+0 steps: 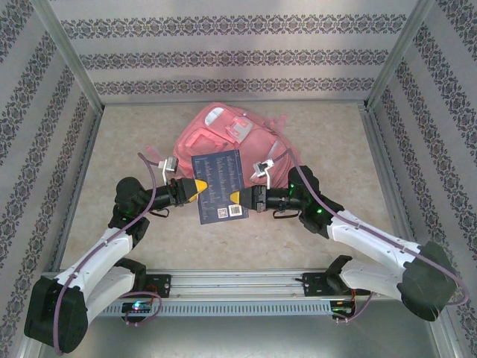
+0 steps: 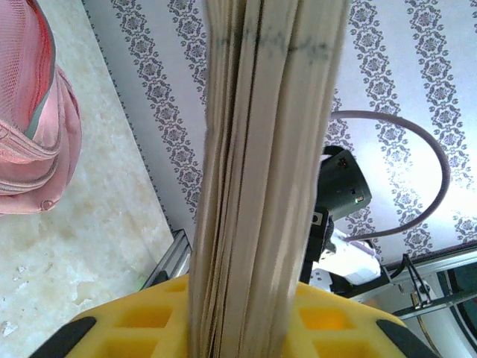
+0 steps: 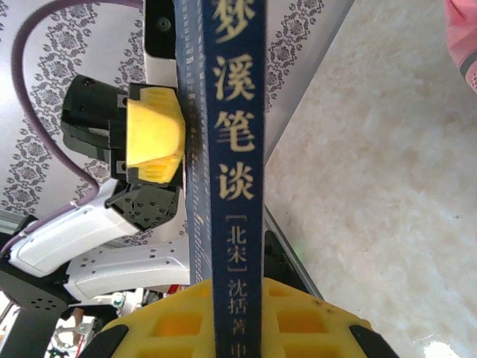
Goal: Pack the student bag
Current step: Pass the book.
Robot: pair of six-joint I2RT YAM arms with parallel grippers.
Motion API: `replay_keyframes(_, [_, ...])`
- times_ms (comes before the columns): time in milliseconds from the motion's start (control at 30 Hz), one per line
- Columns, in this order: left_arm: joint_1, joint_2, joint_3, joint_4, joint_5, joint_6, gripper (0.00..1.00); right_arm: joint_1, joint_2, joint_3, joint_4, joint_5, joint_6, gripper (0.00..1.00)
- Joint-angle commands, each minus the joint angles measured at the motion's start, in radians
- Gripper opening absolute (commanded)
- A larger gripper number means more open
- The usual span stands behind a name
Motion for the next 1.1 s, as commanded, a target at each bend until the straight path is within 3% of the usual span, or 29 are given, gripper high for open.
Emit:
replay_keyframes(0, [-0.020,-0.011,0.028,0.056,0.013,0.028,0.21,-0.017,-0.026,-0.018,0.054,-0.014,0.014,0.00])
replay_keyframes(267, [-0.137,0.039,0.062,-0.032,-0.029,0.141,0.20,-0.023,-0.007,-0.006,0.057,-0.058,0.001,0.00])
replay_keyframes(400, [-0.137,0.040,0.070,-0.063,-0.047,0.171,0.00,-0.041,-0.020,-0.021,0.049,-0.036,0.007,0.00])
replay_keyframes(500, [-0.138,0.033,0.071,-0.037,-0.079,0.156,0.00,-0.042,-0.060,-0.039,0.043,0.030,0.005,0.01])
replay_keyframes(567, [-0.138,0.028,0.064,0.011,-0.125,0.130,0.00,-0.040,-0.096,-0.067,0.057,0.117,0.026,0.15])
replay_keyframes(633, [-0.140,0.032,0.059,0.068,-0.178,0.093,0.00,-0.015,-0.135,-0.119,0.113,0.256,0.079,0.40])
replay_keyframes(700, [-0.147,0.048,0.058,0.125,-0.230,0.062,0.00,0.033,-0.171,-0.166,0.179,0.398,0.110,0.50])
replay_keyframes(767, [-0.157,0.057,0.052,0.162,-0.302,0.036,0.00,0.095,-0.195,-0.193,0.219,0.523,0.122,0.68])
replay_keyframes(867, [-0.175,0.063,0.051,0.201,-0.394,0.028,0.00,0.174,-0.203,-0.219,0.302,0.670,0.140,0.81])
replay_keyframes(1067, [-0.235,0.086,0.046,0.260,-0.542,0.008,0.00,0.248,-0.155,-0.218,0.452,0.775,0.141,0.88])
